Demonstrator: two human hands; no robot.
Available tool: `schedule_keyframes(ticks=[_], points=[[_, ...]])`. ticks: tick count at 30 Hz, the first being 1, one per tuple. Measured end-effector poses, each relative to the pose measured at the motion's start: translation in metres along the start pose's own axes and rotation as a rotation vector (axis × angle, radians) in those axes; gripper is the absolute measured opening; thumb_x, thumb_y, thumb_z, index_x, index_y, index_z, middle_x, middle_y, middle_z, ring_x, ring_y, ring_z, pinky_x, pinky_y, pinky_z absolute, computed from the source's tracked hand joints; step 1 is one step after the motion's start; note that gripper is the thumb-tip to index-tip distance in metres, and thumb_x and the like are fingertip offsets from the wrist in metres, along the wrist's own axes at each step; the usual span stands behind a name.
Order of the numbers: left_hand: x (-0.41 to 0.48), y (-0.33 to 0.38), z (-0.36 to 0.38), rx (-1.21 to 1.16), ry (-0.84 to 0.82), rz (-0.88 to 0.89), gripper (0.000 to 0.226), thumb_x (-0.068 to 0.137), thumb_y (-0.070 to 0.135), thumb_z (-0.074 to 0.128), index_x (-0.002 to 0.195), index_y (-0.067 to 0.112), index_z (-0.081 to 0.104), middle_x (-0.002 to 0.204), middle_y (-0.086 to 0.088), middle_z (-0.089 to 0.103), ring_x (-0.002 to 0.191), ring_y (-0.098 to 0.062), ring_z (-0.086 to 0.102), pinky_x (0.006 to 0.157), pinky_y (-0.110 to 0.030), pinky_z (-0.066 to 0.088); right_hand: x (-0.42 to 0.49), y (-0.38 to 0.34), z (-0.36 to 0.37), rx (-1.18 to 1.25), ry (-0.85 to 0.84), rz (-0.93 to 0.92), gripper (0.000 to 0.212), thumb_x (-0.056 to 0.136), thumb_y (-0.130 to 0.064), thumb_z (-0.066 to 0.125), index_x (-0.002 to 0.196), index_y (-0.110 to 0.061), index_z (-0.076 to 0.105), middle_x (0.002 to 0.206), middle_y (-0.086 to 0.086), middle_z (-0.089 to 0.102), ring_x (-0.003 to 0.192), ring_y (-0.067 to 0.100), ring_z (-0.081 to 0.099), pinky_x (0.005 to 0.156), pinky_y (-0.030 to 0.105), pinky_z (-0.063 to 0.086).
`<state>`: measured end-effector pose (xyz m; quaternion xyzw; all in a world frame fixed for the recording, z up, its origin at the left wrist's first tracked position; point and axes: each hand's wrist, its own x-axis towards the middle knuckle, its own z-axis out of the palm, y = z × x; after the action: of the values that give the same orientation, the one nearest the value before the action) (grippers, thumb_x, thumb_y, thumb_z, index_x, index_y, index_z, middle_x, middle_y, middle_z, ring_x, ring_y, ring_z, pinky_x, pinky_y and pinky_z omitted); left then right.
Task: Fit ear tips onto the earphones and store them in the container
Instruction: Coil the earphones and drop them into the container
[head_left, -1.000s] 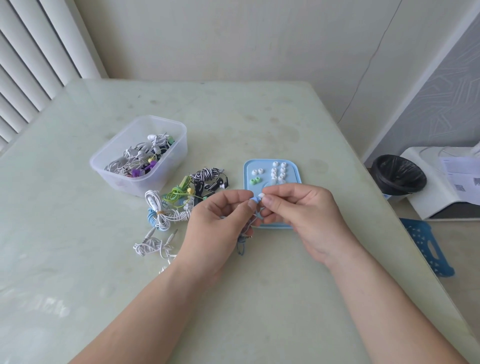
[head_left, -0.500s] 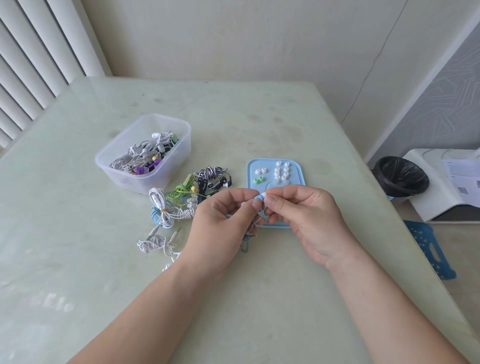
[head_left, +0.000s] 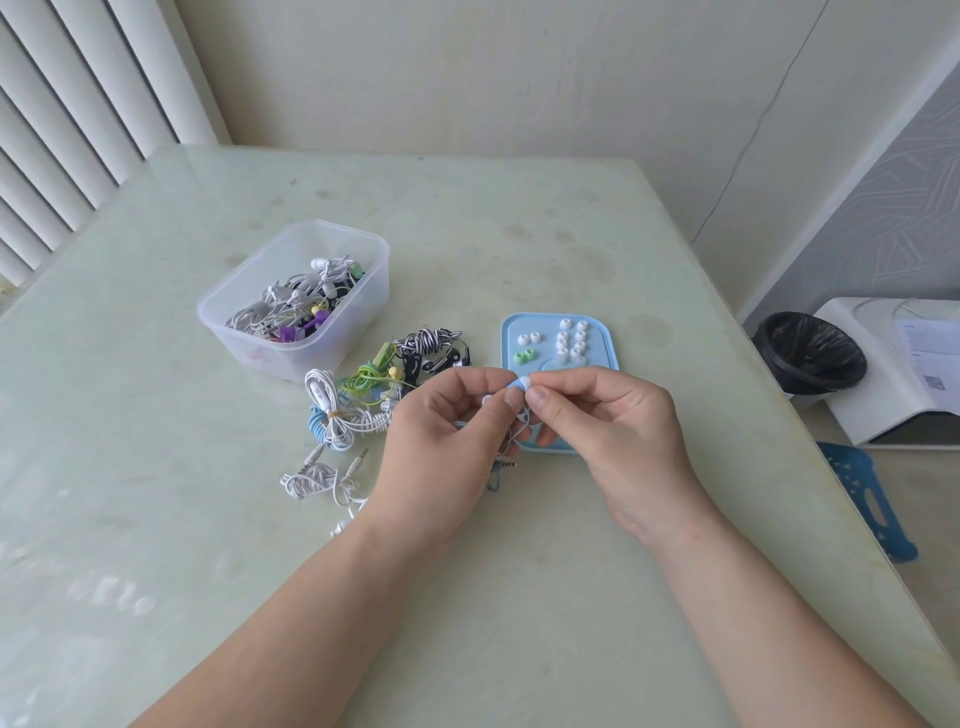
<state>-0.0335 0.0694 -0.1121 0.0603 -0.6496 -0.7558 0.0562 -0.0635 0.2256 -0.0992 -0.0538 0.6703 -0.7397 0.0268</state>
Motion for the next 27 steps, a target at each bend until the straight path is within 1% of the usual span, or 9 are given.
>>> schedule_keyframes(ticks=[3,5,9,12,18,22,24,26,27], points=[[-0.001,0.001,-0.001,0.029,-0.001,0.029,0.005,0.098,0.014,0.072,0.099,0.012,0.076,0.086,-0.013,0.076,0.075,-0.020,0.069,0.069,-0.035,0.057,-0.001,0.000,-0.001,-0.051,-0.014,-0.063,0.009,0.089,-0.001,0.075,0.097,-0.004,0.078,0.089,0.010,0.080,0.076,0.016,0.072,0.072,0.026,0.056],[-0.002,0.002,-0.001,0.042,-0.007,0.032,0.006,0.097,0.015,0.073,0.101,0.011,0.075,0.085,-0.012,0.075,0.074,-0.020,0.069,0.069,-0.036,0.058,-0.001,-0.001,-0.002,-0.060,-0.018,-0.083,0.008,0.089,-0.001,0.075,0.095,-0.005,0.078,0.089,0.010,0.079,0.075,0.016,0.071,0.072,0.026,0.056],[-0.003,0.003,0.001,0.034,-0.021,0.030,0.007,0.097,0.015,0.073,0.102,0.009,0.075,0.087,-0.019,0.074,0.072,-0.021,0.066,0.067,-0.036,0.056,0.002,-0.006,-0.004,0.034,-0.019,-0.024,0.010,0.085,-0.002,0.077,0.085,-0.011,0.078,0.081,0.015,0.076,0.069,0.025,0.068,0.070,0.034,0.057],[-0.004,0.003,0.000,0.034,-0.027,0.026,0.007,0.097,0.015,0.073,0.102,0.010,0.075,0.089,-0.022,0.073,0.072,-0.022,0.066,0.068,-0.037,0.056,0.001,-0.007,-0.006,0.025,-0.040,-0.022,0.012,0.084,-0.001,0.077,0.082,-0.013,0.077,0.078,0.015,0.075,0.069,0.026,0.069,0.070,0.035,0.058],[-0.003,0.004,-0.001,0.063,-0.028,0.008,0.006,0.096,0.017,0.074,0.099,0.012,0.075,0.083,-0.016,0.074,0.069,-0.021,0.066,0.067,-0.039,0.057,0.002,-0.007,-0.010,-0.109,-0.080,-0.087,0.008,0.088,0.001,0.075,0.090,-0.006,0.077,0.083,0.014,0.078,0.070,0.026,0.071,0.072,0.032,0.059],[-0.004,0.005,0.000,0.084,-0.037,0.008,0.007,0.096,0.018,0.074,0.100,0.013,0.075,0.082,-0.013,0.075,0.067,-0.019,0.066,0.066,-0.041,0.056,0.001,-0.010,-0.010,-0.152,-0.096,-0.129,0.006,0.087,0.003,0.075,0.088,-0.003,0.074,0.080,0.011,0.077,0.069,0.024,0.072,0.070,0.027,0.057],[-0.004,0.005,0.001,0.084,-0.033,-0.001,0.008,0.096,0.020,0.075,0.100,0.013,0.075,0.080,-0.012,0.075,0.065,-0.019,0.066,0.066,-0.042,0.055,0.001,-0.009,-0.011,-0.191,-0.093,-0.153,0.007,0.087,0.003,0.076,0.088,-0.003,0.074,0.081,0.009,0.078,0.071,0.024,0.073,0.072,0.030,0.058],[-0.004,0.005,0.001,0.073,-0.029,-0.013,0.009,0.095,0.022,0.075,0.099,0.014,0.075,0.077,-0.011,0.074,0.064,-0.019,0.066,0.066,-0.045,0.054,0.001,-0.008,-0.011,-0.239,-0.096,-0.195,0.008,0.087,0.003,0.077,0.087,-0.005,0.075,0.081,0.006,0.078,0.074,0.027,0.074,0.075,0.039,0.060],[-0.004,0.005,0.001,0.069,-0.029,-0.017,0.009,0.095,0.022,0.076,0.100,0.014,0.075,0.077,-0.010,0.074,0.064,-0.018,0.066,0.066,-0.045,0.053,0.001,-0.008,-0.011,-0.249,-0.096,-0.211,0.009,0.087,0.003,0.077,0.087,-0.006,0.075,0.081,0.004,0.078,0.075,0.026,0.075,0.077,0.040,0.061]])
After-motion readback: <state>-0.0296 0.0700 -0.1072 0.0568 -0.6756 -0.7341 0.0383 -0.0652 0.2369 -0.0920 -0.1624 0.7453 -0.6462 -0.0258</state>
